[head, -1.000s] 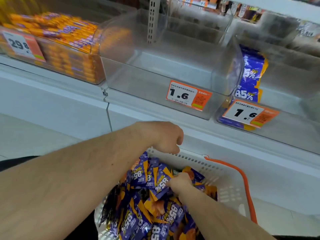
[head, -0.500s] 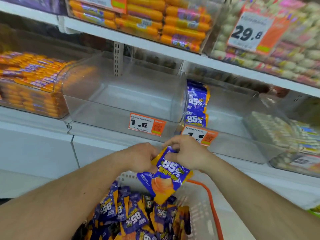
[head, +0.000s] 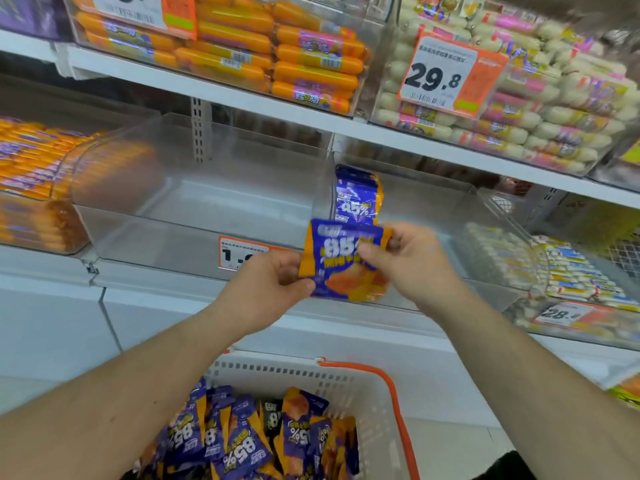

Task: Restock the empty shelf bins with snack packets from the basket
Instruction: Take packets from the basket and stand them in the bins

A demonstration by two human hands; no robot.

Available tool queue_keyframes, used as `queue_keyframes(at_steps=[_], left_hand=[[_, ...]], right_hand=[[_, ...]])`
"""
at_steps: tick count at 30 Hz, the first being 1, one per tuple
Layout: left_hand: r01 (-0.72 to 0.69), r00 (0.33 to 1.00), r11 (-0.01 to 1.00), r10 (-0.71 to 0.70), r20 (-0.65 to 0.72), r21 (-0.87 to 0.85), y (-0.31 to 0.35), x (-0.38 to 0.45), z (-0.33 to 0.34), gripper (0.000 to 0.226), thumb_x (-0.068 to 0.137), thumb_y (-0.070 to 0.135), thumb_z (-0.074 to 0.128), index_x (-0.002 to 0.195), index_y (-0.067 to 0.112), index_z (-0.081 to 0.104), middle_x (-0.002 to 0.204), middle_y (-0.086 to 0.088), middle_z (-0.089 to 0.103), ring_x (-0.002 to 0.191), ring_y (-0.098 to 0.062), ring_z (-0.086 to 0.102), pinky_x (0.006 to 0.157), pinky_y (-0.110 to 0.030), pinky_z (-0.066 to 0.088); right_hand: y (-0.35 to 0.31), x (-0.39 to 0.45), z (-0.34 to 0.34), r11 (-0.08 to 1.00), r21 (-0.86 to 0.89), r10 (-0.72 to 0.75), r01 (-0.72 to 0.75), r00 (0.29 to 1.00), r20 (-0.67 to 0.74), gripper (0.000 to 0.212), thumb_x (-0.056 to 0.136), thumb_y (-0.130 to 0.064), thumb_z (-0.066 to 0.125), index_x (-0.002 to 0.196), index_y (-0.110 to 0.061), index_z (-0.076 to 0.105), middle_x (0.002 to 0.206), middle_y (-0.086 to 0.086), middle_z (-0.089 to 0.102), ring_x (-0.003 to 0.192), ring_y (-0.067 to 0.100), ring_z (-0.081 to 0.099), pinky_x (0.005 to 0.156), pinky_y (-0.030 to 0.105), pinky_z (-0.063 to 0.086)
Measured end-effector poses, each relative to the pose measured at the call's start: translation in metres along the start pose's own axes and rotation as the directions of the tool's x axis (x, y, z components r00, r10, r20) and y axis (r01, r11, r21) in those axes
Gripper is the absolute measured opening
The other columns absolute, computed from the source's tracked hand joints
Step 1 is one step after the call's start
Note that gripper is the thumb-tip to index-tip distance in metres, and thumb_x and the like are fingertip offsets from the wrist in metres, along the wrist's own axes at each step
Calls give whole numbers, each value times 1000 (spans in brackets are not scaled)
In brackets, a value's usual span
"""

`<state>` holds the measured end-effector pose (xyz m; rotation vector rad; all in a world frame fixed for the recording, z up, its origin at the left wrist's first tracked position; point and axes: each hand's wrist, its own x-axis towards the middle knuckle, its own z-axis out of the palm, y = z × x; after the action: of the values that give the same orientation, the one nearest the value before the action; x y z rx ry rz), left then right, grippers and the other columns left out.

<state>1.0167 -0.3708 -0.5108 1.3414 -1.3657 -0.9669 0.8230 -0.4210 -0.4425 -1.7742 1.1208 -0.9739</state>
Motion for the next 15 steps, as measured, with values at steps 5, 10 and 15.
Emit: queue_keyframes(at_steps=[5,10,15], left_hand=[[-20,993,1000,18,-120,-18,-1,9,3,39,87,5,69,116,28,59,98,17,67,84,-3,63,73,-10,49],[0,998,1000,0,-70,10,-6,9,6,42,86,4,69,121,26,58,100,16,66,84,4,64,74,-9,48],[6,999,999,-3,-53,52,-5,8,4,37,87,5,68,114,29,57,98,19,65,81,9,62,66,-4,46]], right_hand=[[-15,30,-34,970,-71,-242,232,902,-357,24,88,0,67,81,-22,63,65,-17,68,61,-3,61,65,21,50],[16,65,-40,992,-112,5,-50,926,-377,21,89,-8,68,78,-23,60,75,-4,69,67,9,65,79,39,58],[37,77,-23,931,-217,253,-295,947,-200,18,91,-7,66,77,-12,57,73,7,63,44,4,56,45,18,43]])
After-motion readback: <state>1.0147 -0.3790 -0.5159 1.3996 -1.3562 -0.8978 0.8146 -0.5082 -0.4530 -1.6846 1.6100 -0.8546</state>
